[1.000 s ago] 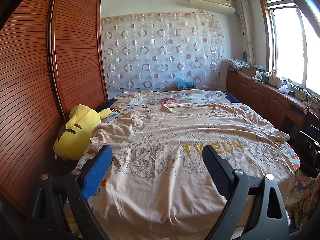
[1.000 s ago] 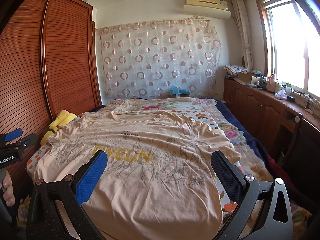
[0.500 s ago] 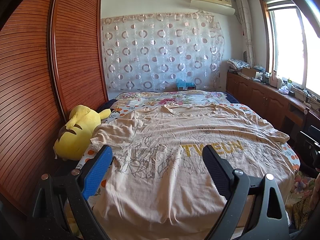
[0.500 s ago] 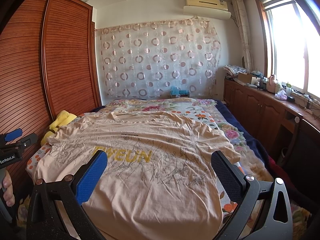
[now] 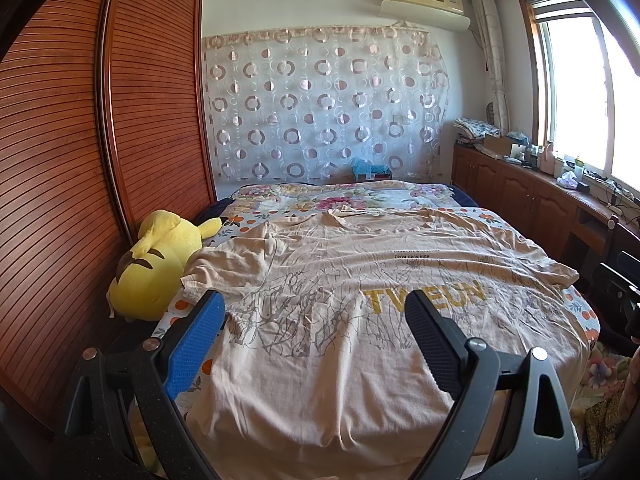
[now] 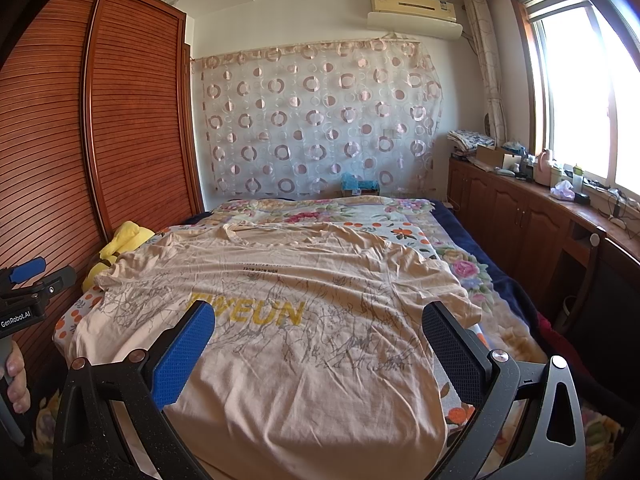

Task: Fold small clothes

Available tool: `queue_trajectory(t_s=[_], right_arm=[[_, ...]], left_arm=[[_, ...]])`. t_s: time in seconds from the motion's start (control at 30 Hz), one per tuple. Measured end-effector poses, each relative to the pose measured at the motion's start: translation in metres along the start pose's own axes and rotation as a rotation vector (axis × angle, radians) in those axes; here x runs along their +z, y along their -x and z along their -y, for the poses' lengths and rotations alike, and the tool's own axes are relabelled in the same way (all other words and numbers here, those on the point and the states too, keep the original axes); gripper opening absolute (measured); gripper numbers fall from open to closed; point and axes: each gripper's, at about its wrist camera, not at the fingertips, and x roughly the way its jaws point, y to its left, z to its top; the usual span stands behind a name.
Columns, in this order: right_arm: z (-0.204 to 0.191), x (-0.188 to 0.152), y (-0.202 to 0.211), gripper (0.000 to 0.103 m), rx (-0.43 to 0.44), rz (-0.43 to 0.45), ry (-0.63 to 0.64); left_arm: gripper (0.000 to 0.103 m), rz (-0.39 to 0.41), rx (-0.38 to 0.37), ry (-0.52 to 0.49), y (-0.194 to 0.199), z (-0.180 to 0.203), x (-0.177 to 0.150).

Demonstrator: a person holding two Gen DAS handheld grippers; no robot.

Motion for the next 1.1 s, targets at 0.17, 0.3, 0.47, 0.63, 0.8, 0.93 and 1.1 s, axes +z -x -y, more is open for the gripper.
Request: queue_trajectory(t_s=[0.17,0.3,0.47,0.63,0.8,0.93,1.1], right_arm=[[-0.0003,0.0004,0.0004,0.103,0.0,0.001,0.001],[-0.0005,0.0007,0.0002,0.103,0.001,0.003,0.002],[-0.0006,0.0008,0.0002,0.103,0.001,0.003,0.001],[-0.0009,0.0014,0.0004,0.103,0.003,0.005,0.001],[-0.0009,0.0012,0.0012,0.103,0.003,0.004,0.001],[-0.0008,0.0009,0.0006,0.103,0.007,0.002,0.001],[0.0025,-0.0009,-0.0058,0.103,0.08,-0.005,-0.022]], left_arm=[[0.092,0.001,0.001,-0.001,0.0,-0.0001,0.0],[0.092,0.0,-0.001,0.0,0.0002,-0.0004,0.0001],[0.092,0.001,-0.001,0.0,-0.0001,0.0006,-0.0001],[0.092,0.002,0.0,0.001,0.0002,-0.0006,0.0],[0.092,0.002,0.0,0.001,0.0004,-0.0003,-0.0002],[0.092,-0.003,-0.004,0.003,-0.0004,-0.0008,-0.0005],[0.092,-0.023,-0.011,0.02,-0.0066,-0.0051,-0.0011]])
